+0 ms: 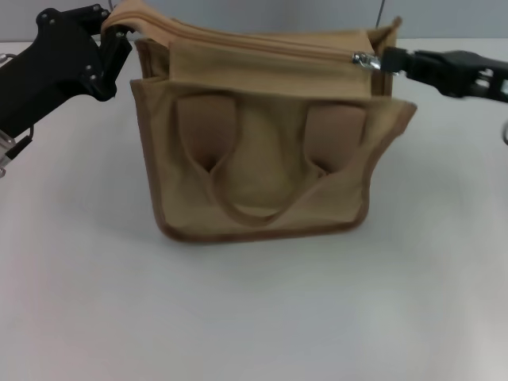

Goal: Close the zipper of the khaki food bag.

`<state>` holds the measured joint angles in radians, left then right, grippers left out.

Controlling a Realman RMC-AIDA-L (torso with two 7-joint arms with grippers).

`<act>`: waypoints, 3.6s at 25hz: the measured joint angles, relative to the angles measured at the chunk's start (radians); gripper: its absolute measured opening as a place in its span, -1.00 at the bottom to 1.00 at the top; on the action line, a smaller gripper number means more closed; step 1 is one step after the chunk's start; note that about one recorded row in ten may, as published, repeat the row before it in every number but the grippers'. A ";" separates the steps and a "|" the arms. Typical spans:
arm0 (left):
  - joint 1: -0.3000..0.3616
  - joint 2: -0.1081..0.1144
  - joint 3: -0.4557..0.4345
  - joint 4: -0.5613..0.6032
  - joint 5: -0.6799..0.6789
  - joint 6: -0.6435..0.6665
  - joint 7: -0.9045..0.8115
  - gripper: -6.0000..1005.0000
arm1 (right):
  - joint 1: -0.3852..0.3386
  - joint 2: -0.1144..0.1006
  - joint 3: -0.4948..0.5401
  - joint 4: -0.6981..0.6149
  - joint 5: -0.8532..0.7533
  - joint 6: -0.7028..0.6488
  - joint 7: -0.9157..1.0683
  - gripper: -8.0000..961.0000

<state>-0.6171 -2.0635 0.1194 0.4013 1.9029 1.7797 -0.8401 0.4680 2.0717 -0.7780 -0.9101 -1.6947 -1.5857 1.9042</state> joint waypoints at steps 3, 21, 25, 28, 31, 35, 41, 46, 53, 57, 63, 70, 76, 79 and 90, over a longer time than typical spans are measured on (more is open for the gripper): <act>0.003 -0.002 0.000 -0.001 0.003 -0.006 -0.001 -0.99 | -0.006 -0.004 0.075 0.067 0.008 -0.118 -0.091 -0.81; 0.016 0.009 0.044 -0.004 0.007 -0.016 -0.064 -0.99 | -0.061 -0.006 0.111 0.350 -0.225 -0.422 -0.803 0.05; 0.019 0.013 0.045 -0.003 0.004 -0.020 -0.083 -0.98 | -0.057 0.005 0.110 0.367 -0.248 -0.388 -0.829 0.44; 0.021 0.014 0.045 -0.001 0.005 -0.020 -0.093 -0.97 | -0.049 0.004 0.110 0.385 -0.250 -0.385 -0.839 0.62; 0.021 0.014 0.044 -0.001 0.004 -0.024 -0.113 -0.96 | -0.042 0.004 0.111 0.392 -0.252 -0.376 -0.841 0.68; 0.032 0.015 0.041 0.006 -0.001 -0.042 -0.146 -0.95 | -0.024 0.004 0.111 0.411 -0.266 -0.350 -0.841 0.68; 0.042 0.023 0.051 0.032 0.007 -0.054 -0.180 -0.68 | -0.010 0.005 0.111 0.423 -0.275 -0.337 -0.841 0.68; 0.096 0.055 0.191 0.194 0.014 -0.039 -0.324 -0.28 | 0.002 0.005 0.111 0.433 -0.281 -0.327 -0.840 0.67; 0.187 0.134 0.291 0.311 -0.052 0.188 -0.479 0.20 | 0.027 0.005 0.109 0.436 -0.294 -0.318 -0.838 0.67; 0.214 0.118 0.367 0.299 -0.099 0.215 -0.444 0.42 | 0.038 0.005 0.109 0.440 -0.301 -0.318 -0.837 0.68; 0.223 0.061 0.528 0.241 -0.038 0.196 -0.326 0.66 | 0.052 0.005 0.096 0.454 -0.303 -0.295 -0.843 0.67; 0.214 0.006 0.558 0.214 0.092 0.160 -0.275 0.65 | 0.073 0.008 0.059 0.468 -0.303 -0.252 -0.847 0.68; 0.211 0.002 0.559 0.176 0.096 0.160 -0.252 0.65 | 0.080 0.010 0.057 0.474 -0.302 -0.245 -0.860 0.68; 0.211 0.003 0.556 0.171 0.092 0.159 -0.248 0.64 | 0.083 0.010 0.057 0.476 -0.302 -0.244 -0.862 0.68; 0.205 0.002 0.551 0.169 0.091 0.159 -0.247 0.64 | 0.090 0.010 0.057 0.482 -0.298 -0.233 -0.870 0.68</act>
<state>-0.4121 -2.0616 0.6709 0.5706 1.9944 1.9384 -1.0875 0.5579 2.0816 -0.7209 -0.4280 -1.9931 -1.8192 1.0346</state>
